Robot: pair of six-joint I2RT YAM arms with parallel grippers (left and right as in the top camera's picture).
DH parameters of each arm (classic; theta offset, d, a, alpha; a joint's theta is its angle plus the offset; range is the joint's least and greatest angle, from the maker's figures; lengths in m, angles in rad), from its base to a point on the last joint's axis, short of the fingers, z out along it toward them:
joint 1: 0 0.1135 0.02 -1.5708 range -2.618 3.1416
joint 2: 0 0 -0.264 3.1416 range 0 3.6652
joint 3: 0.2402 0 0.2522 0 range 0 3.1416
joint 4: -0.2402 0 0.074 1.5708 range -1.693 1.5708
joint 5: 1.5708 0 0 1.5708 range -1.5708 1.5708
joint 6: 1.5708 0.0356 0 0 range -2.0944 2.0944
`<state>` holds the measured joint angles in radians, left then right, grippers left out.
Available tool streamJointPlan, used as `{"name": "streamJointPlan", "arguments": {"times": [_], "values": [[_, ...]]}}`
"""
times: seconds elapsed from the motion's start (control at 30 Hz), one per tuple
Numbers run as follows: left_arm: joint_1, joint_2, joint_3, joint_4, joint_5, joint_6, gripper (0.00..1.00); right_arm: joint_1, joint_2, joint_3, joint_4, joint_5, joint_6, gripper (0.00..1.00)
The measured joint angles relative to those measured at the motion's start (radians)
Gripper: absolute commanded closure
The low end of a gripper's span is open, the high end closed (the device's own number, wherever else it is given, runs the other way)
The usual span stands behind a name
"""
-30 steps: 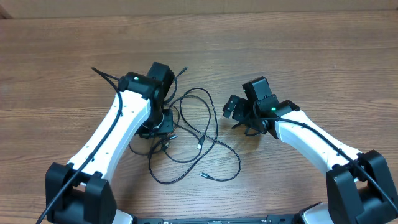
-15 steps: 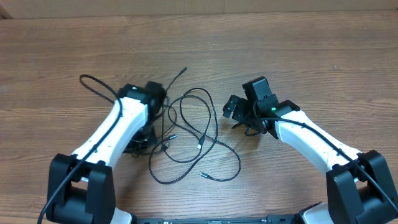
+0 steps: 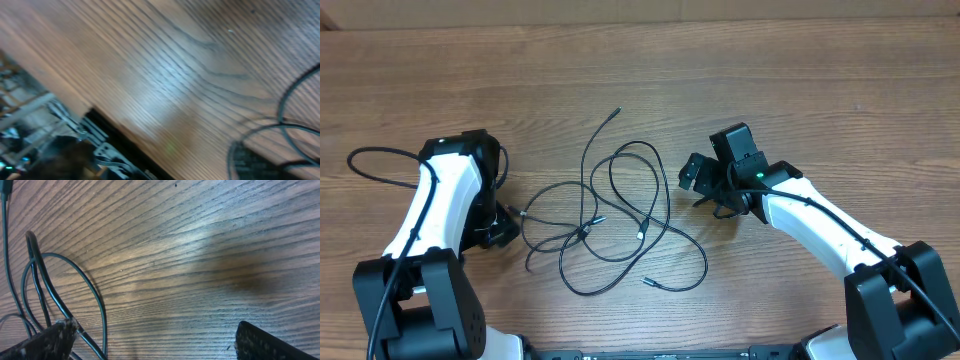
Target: Untangle cables
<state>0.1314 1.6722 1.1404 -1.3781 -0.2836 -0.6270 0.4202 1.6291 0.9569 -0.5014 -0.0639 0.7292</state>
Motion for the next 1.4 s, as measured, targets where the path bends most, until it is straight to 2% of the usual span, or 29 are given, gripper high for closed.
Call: {"name": "streamJointPlan", "arguments": {"times": [0.23,0.4,0.6,0.77,0.9,1.4], "values": [[0.009,0.0,-0.002,0.151,0.344,0.159,0.0,0.0,0.0,0.0,0.0,0.0,0.0,0.0],[0.008,0.0,-0.002,0.184,0.487,0.185,0.0,0.0,0.0,0.0,0.0,0.0,0.0,0.0],[-0.016,0.0,-0.042,0.203,0.52,0.155,0.0,0.0,0.0,0.0,0.0,0.0,0.0,0.0],[-0.054,0.0,-0.164,0.346,0.535,-0.045,0.0,0.0,0.0,0.0,0.0,0.0,0.0,0.0],[-0.055,0.0,-0.191,0.393,0.535,-0.15,0.0,0.0,0.0,0.0,0.0,0.0,0.0,0.0],[-0.055,0.0,-0.191,0.477,0.535,-0.19,0.0,0.0,0.0,0.0,0.0,0.0,0.0,0.0]]}}
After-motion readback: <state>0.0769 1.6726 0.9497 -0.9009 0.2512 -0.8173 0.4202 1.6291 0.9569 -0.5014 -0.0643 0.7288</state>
